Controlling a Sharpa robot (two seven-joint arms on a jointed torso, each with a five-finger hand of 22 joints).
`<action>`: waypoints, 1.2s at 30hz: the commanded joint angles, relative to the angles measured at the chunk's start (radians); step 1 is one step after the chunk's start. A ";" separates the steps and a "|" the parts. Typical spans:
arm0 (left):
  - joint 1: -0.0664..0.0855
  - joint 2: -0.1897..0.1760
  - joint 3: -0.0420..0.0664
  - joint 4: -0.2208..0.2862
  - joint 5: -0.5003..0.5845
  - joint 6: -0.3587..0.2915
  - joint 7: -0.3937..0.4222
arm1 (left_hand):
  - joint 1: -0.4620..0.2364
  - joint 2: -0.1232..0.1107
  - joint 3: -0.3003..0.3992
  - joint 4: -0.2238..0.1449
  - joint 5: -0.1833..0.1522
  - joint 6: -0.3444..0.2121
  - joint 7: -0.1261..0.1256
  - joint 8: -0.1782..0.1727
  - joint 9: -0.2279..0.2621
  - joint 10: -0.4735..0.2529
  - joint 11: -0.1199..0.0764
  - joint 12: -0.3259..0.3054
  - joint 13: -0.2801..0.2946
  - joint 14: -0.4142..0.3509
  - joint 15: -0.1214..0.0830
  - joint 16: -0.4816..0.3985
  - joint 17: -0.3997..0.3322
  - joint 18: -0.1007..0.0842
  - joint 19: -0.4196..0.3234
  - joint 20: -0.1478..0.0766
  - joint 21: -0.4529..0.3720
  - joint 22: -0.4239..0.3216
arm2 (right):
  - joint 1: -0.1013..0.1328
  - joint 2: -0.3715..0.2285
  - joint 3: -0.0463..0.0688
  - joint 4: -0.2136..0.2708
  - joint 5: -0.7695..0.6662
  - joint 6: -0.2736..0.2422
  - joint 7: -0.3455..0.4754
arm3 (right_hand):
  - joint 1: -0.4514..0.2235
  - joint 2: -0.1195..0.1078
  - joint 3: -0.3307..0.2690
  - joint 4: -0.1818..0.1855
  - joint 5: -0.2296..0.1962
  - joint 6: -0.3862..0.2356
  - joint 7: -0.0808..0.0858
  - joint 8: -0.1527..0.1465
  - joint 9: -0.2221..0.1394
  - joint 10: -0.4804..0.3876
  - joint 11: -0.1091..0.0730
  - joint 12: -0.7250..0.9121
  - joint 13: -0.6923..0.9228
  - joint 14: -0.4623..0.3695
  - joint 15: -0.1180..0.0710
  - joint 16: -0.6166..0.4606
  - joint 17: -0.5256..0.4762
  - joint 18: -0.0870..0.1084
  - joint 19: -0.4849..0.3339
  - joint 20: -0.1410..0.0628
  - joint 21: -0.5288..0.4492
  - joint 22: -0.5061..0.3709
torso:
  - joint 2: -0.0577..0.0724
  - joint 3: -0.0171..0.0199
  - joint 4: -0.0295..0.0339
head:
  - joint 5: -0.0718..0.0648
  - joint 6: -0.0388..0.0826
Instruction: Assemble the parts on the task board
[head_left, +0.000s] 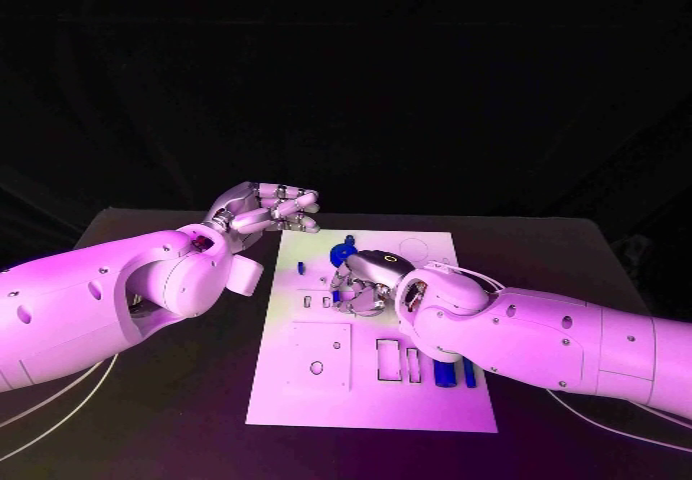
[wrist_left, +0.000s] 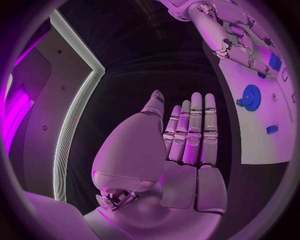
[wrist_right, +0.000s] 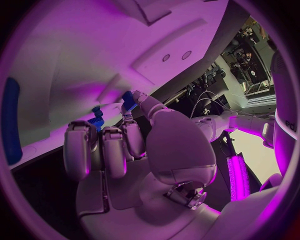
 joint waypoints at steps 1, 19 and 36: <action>0.001 0.001 0.001 0.003 0.004 0.014 0.003 | -0.011 0.001 -0.007 -0.001 0.001 0.001 0.003 -0.004 -0.001 0.001 0.008 -0.004 0.002 0.005 -0.001 -0.004 0.002 0.013 0.007 -0.001 0.000 -0.001 | -0.004 0.000 -0.002 -0.003 -0.016 0.023 -0.008 | -0.011 -0.001 -0.001 0.006 0.000 0.001 0.000 0.002 0.000 0.002 -0.002 0.000 0.013 0.088 -0.004 0.000 0.192 -0.008 0.003 0.002 0.003 0.079 | 0.000 -0.0002 -0.0003 | 0.000 0.000; 0.001 0.001 0.001 0.001 0.004 0.015 0.001 | -0.012 0.002 -0.009 0.000 0.001 0.002 0.003 -0.004 -0.001 0.001 0.008 -0.005 0.002 0.006 -0.001 -0.005 0.002 0.013 0.007 -0.001 -0.001 -0.002 | -0.005 0.000 -0.003 -0.005 -0.021 0.049 -0.019 | -0.025 -0.023 -0.006 0.009 -0.003 -0.023 0.011 -0.016 -0.009 -0.020 0.006 -0.023 -0.012 0.085 0.002 -0.006 0.180 -0.004 -0.009 0.006 -0.011 0.064 | 0.000 -0.0001 -0.0007 | 0.002 0.000; 0.001 0.000 0.001 0.001 0.004 0.015 0.000 | -0.012 0.002 -0.009 0.000 0.001 0.002 0.003 -0.004 -0.001 0.001 0.008 -0.005 0.002 0.006 -0.001 -0.005 0.002 0.013 0.007 -0.001 -0.001 -0.002 | -0.005 0.000 -0.003 -0.004 -0.025 0.030 -0.011 | -0.031 -0.038 -0.013 0.011 0.002 -0.049 0.021 -0.032 -0.017 -0.027 0.015 -0.029 -0.018 0.084 0.010 -0.007 0.178 -0.003 -0.013 0.012 -0.018 0.060 | -0.001 -0.0002 -0.0008 | 0.002 -0.001</action>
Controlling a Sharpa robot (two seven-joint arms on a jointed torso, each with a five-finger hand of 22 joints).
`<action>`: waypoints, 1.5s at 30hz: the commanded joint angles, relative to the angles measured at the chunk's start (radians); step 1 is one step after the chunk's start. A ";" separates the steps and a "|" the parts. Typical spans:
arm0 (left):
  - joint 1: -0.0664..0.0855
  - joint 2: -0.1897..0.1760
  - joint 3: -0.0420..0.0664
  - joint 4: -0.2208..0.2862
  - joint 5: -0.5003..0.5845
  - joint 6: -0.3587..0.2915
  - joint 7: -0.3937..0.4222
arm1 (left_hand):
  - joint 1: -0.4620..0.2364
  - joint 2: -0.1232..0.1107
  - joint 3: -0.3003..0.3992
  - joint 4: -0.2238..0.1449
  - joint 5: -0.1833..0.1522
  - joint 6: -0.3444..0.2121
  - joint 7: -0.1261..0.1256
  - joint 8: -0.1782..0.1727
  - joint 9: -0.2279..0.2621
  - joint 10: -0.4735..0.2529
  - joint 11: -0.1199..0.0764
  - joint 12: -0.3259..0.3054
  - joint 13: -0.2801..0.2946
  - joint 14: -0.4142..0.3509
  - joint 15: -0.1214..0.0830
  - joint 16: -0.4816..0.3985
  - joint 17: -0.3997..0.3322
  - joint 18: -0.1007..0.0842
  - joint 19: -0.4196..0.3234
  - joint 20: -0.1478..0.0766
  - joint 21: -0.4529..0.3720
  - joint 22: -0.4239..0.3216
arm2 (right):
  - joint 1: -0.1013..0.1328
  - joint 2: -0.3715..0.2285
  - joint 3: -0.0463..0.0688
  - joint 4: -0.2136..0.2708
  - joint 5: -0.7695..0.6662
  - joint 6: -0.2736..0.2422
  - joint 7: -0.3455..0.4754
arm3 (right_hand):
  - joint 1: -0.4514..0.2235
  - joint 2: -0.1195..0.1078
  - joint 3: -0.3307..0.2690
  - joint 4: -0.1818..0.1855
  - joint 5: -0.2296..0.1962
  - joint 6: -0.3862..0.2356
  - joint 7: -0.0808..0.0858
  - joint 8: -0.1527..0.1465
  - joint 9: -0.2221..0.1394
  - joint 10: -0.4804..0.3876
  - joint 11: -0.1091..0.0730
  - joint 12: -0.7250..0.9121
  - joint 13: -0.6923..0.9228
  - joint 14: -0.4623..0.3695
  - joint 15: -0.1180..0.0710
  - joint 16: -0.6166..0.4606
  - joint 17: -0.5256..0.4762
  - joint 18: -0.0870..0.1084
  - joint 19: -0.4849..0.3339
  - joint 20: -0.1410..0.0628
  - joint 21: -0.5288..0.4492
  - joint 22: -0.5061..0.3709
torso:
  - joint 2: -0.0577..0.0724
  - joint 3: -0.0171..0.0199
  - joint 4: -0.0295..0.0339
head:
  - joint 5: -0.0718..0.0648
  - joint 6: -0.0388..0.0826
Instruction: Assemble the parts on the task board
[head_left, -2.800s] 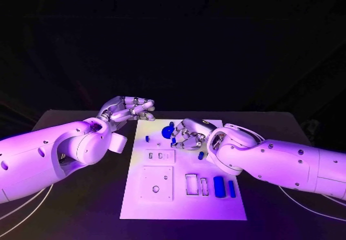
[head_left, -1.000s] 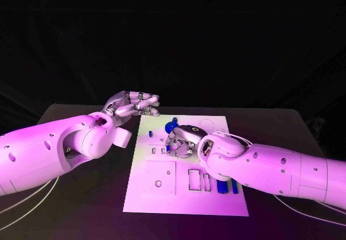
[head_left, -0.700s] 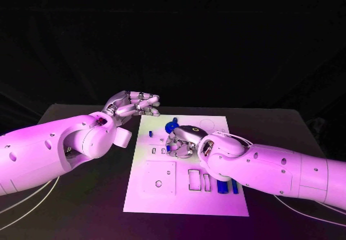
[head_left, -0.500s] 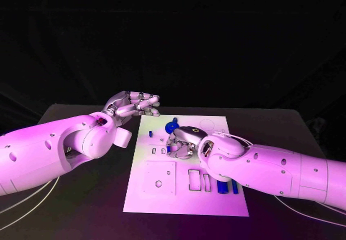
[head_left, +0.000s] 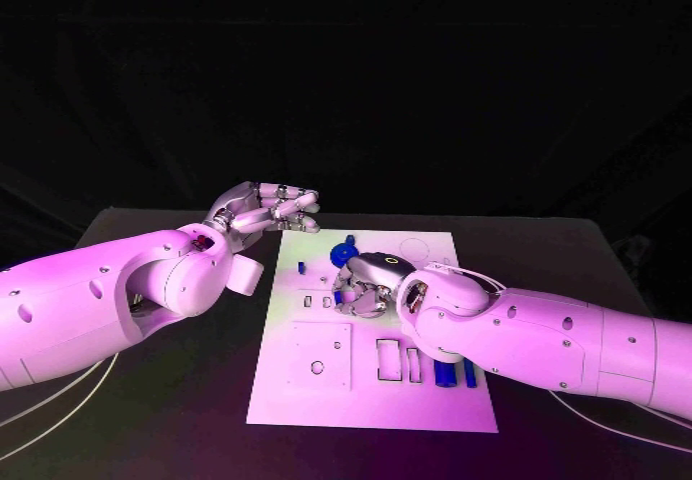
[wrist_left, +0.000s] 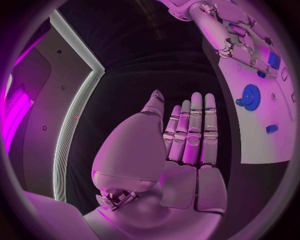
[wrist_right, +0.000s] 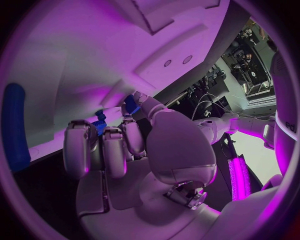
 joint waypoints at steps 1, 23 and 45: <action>0.001 0.001 0.001 0.002 0.004 0.015 0.004 | -0.012 0.002 -0.004 0.000 0.001 0.002 0.003 -0.004 -0.001 0.001 0.008 -0.005 0.001 0.006 -0.001 -0.005 0.001 0.012 0.007 -0.001 -0.001 -0.001 | -0.002 0.000 -0.002 0.000 -0.015 0.007 -0.002 | -0.003 -0.011 -0.006 0.003 0.001 -0.010 -0.002 -0.008 -0.001 -0.006 0.002 -0.006 -0.001 0.084 0.010 -0.004 0.177 -0.003 -0.003 0.003 -0.004 0.059 | 0.000 -0.0004 -0.0001 | 0.000 0.000; 0.001 0.000 0.001 0.002 0.004 0.014 0.002 | -0.012 0.002 -0.004 0.000 0.001 0.002 0.003 -0.004 -0.001 0.001 0.008 -0.005 0.001 0.006 -0.001 -0.005 0.001 0.012 0.007 -0.001 -0.001 -0.001 | -0.002 0.002 -0.002 -0.001 -0.018 -0.012 0.003 | -0.019 -0.036 -0.064 0.019 -0.073 -0.067 0.013 -0.040 -0.021 -0.021 0.017 -0.016 -0.015 0.082 0.025 -0.008 0.170 0.001 -0.011 0.017 -0.018 0.051 | 0.000 0.0000 0.0002 | -0.002 0.000; 0.001 0.017 0.001 -0.067 -0.156 0.128 -0.117 | 0.054 0.008 0.031 -0.031 0.003 0.116 -0.064 0.042 0.023 0.181 -0.069 0.080 0.044 0.164 -0.079 0.133 0.094 0.015 0.131 -0.063 0.088 0.037 | 0.084 -0.157 0.009 0.133 0.290 -0.061 0.285 | 0.019 -0.019 -0.126 0.025 0.024 -0.059 0.014 -0.029 -0.031 -0.047 0.019 -0.035 -0.037 0.075 0.027 -0.022 0.145 0.016 -0.053 0.022 -0.073 0.001 | -0.014 0.0028 0.0049 | 0.000 0.010</action>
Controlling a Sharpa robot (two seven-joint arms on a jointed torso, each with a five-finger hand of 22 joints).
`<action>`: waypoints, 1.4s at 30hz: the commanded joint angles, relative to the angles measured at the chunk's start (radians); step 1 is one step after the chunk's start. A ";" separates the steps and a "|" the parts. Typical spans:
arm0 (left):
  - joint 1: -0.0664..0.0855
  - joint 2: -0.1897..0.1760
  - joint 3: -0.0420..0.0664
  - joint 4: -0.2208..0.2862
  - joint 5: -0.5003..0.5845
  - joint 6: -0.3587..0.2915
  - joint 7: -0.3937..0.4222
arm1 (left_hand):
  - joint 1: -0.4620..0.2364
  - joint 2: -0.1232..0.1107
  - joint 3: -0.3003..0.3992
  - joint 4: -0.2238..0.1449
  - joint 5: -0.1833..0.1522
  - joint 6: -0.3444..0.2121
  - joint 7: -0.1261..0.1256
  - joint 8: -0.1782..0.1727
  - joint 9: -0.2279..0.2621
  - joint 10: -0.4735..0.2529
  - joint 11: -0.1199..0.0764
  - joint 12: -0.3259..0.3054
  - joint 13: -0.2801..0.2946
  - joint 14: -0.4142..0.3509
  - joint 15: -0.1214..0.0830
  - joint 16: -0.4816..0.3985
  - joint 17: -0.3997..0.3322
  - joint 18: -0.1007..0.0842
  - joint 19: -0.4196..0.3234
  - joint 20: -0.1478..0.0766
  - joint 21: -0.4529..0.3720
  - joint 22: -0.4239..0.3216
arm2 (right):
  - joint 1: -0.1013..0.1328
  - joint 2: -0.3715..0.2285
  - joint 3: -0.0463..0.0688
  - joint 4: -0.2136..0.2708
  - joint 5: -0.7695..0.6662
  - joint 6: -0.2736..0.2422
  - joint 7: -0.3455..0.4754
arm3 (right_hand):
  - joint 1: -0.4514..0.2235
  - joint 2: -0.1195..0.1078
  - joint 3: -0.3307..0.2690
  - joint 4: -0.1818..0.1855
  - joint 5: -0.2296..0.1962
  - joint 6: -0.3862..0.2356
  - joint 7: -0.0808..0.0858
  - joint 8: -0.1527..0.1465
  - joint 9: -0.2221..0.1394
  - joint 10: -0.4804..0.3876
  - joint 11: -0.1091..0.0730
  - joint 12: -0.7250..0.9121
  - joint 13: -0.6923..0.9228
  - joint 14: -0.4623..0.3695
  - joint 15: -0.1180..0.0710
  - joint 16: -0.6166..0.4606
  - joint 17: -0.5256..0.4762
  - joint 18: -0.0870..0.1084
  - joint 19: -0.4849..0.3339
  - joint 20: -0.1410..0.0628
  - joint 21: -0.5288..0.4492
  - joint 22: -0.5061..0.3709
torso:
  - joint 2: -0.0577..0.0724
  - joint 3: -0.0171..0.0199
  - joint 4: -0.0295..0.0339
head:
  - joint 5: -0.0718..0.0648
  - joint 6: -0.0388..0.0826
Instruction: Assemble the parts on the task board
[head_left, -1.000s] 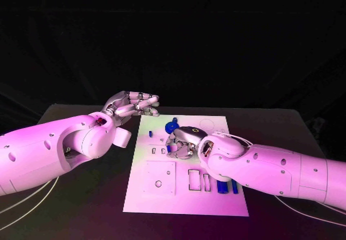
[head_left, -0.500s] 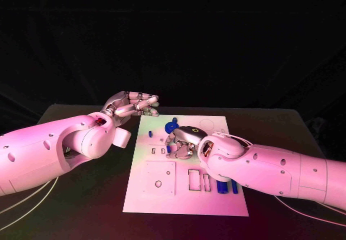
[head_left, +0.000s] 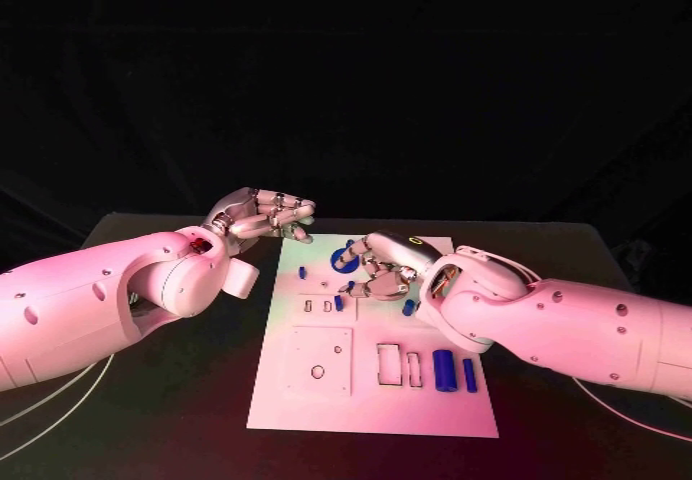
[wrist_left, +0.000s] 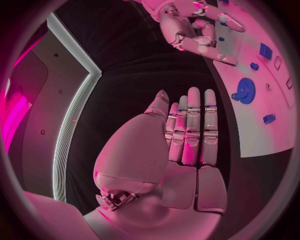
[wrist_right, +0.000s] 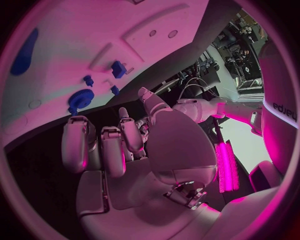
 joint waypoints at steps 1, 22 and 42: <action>0.001 0.007 0.001 -0.017 -0.119 0.104 -0.097 | 0.006 -0.004 0.013 -0.002 0.004 0.032 -0.014 0.016 0.008 0.041 -0.015 0.027 0.016 0.034 -0.018 0.051 0.035 0.015 0.034 -0.020 0.031 0.015 | 0.017 -0.033 0.002 0.020 0.196 0.057 0.118 | 0.014 0.009 0.000 -0.001 0.016 0.010 -0.001 0.007 0.001 -0.037 -0.001 -0.038 -0.041 0.064 0.005 -0.031 0.107 0.025 -0.037 -0.001 -0.044 -0.030 | -0.007 0.0007 0.0005 | 0.001 0.000; 0.044 0.114 0.000 -0.106 -0.691 0.361 -0.628 | -0.229 0.004 0.041 0.120 0.004 0.004 -0.087 0.234 0.218 0.104 -0.087 0.912 0.883 0.350 -0.102 1.100 1.167 -0.126 0.441 -0.152 1.006 1.155 | 0.101 -0.253 0.005 0.013 0.840 0.121 0.104 | 0.066 -0.008 0.279 -0.056 -0.038 0.080 0.031 -0.013 -0.035 -0.178 0.042 -1.118 -1.017 -0.386 0.083 -1.258 -0.953 0.109 -0.535 0.065 -0.940 -0.741 | -0.030 0.0082 -0.0054 | -0.002 -0.016; 0.091 0.272 -0.047 -0.153 -0.829 0.422 -0.909 | -0.397 0.025 -0.109 0.126 0.000 -0.067 -0.083 0.299 0.333 0.133 -0.087 1.100 1.104 0.350 -0.092 1.100 1.167 -0.133 0.443 -0.143 1.041 1.210 | 0.101 -0.244 0.003 -0.035 0.765 0.062 0.109 | 0.003 -0.002 -0.039 -0.037 0.131 0.170 -0.073 0.120 0.101 0.037 -0.067 -0.111 -0.061 0.016 -0.048 -0.113 0.050 0.075 -0.063 -0.057 -0.456 -0.410 | -0.032 0.0099 -0.0061 | 0.006 -0.029</action>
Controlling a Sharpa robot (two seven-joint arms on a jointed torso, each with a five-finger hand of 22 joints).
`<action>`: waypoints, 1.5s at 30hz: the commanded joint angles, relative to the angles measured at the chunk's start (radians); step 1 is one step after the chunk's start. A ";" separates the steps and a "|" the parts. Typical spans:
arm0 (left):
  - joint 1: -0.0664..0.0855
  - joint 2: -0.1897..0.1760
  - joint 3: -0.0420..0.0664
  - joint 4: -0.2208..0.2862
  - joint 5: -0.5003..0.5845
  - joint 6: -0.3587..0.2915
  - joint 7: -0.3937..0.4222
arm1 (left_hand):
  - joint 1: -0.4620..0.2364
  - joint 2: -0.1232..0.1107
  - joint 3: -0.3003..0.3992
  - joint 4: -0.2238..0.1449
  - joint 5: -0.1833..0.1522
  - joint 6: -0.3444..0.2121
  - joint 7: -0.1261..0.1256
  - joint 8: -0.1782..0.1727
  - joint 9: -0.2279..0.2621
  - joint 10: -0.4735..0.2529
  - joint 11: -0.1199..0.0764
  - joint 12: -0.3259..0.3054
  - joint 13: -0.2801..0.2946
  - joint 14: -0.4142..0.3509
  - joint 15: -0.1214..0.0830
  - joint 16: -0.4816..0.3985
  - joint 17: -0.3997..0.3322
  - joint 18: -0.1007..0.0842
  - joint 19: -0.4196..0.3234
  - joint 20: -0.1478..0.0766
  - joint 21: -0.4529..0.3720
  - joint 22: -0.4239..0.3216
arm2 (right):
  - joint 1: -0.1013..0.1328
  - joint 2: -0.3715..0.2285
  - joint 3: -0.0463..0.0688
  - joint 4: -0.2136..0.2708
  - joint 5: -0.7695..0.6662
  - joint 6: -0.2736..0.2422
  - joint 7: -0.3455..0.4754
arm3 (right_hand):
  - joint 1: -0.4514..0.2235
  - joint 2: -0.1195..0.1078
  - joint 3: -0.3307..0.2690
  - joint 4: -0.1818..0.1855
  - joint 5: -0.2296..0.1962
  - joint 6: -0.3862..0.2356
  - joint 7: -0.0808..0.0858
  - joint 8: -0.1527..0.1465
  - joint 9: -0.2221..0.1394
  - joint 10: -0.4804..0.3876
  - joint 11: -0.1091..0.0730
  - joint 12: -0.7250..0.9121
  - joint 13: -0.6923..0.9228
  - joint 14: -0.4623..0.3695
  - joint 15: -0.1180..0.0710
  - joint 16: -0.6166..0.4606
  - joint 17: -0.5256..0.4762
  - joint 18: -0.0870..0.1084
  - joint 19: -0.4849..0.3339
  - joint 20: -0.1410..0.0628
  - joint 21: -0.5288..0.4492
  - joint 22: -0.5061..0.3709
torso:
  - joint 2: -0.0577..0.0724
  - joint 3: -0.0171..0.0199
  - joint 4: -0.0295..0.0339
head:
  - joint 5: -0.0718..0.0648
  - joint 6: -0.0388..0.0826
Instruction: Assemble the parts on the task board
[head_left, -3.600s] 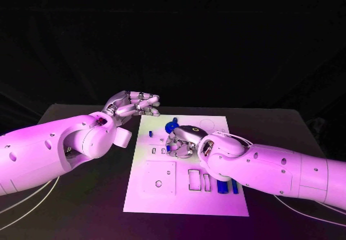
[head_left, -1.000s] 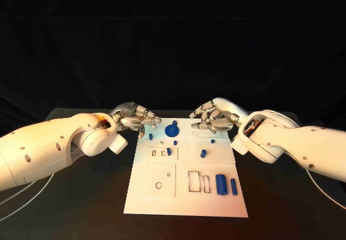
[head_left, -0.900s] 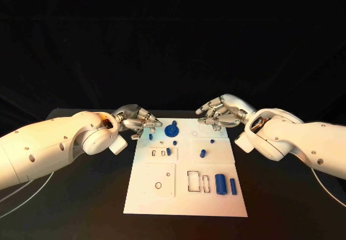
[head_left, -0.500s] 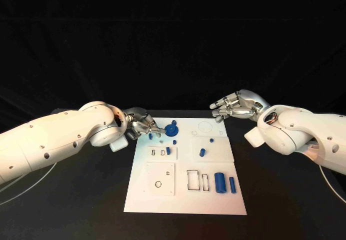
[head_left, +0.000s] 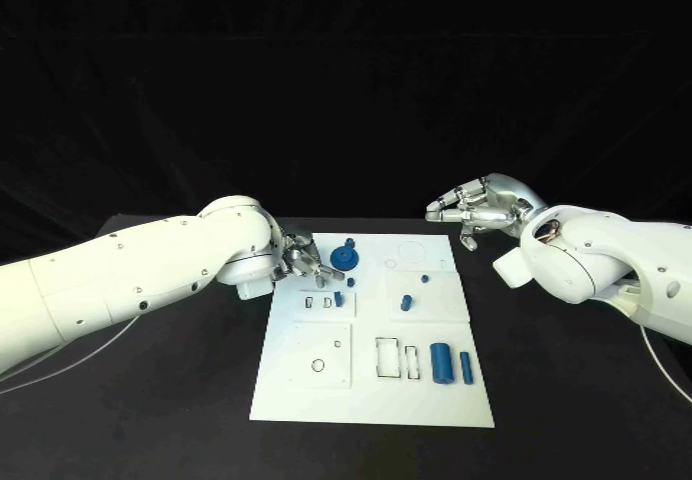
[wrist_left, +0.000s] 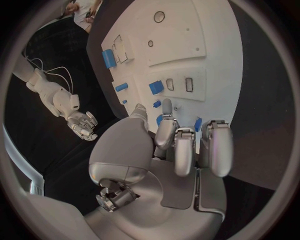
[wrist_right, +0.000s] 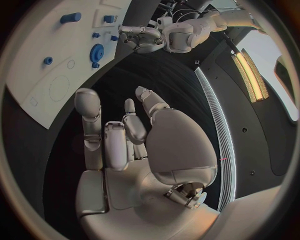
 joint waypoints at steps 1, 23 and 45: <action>0.002 0.019 -0.004 -0.010 -0.042 0.022 -0.065 | -0.015 0.002 -0.015 0.000 -0.004 -0.005 -0.001 0.007 0.007 -0.007 0.000 0.000 0.004 0.105 0.004 0.003 0.263 -0.008 0.023 0.002 0.003 0.072 | -0.001 0.004 -0.001 -0.002 -0.056 -0.016 -0.003 | -0.001 0.015 -0.011 0.003 0.005 -0.013 0.003 0.012 0.016 -0.007 0.000 0.027 0.029 0.016 0.010 0.019 0.055 -0.010 -0.013 0.002 0.029 0.031 | 0.001 0.0004 -0.0006 | 0.003 -0.004; 0.001 0.087 -0.015 -0.040 -0.034 0.046 -0.066 | -0.006 0.013 -0.050 -0.005 -0.003 -0.013 -0.003 0.022 0.037 -0.014 -0.001 -0.004 0.003 0.105 0.002 0.003 0.263 -0.010 0.024 0.002 0.008 0.081 | -0.008 0.019 -0.002 -0.002 -0.094 -0.026 -0.021 | 0.000 0.030 -0.032 0.003 0.019 -0.055 0.008 0.043 0.062 -0.006 0.009 0.064 0.075 0.019 0.018 0.054 0.088 -0.014 -0.035 0.012 0.106 0.114 | 0.003 -0.0008 -0.0024 | 0.002 -0.020; -0.001 0.095 -0.017 -0.059 -0.038 0.086 -0.065 | 0.032 0.026 -0.054 -0.007 -0.003 -0.018 -0.005 0.032 0.057 -0.016 -0.003 -0.008 0.002 0.105 0.002 0.003 0.263 -0.010 0.024 0.002 0.011 0.086 | -0.016 0.026 -0.002 -0.005 -0.094 -0.028 -0.027 | 0.000 0.035 -0.034 0.004 0.021 -0.062 0.009 0.045 0.068 -0.011 0.010 0.059 0.072 0.016 0.018 0.053 0.084 -0.013 -0.041 0.013 0.109 0.117 | 0.001 -0.0008 -0.0011 | -0.002 -0.031</action>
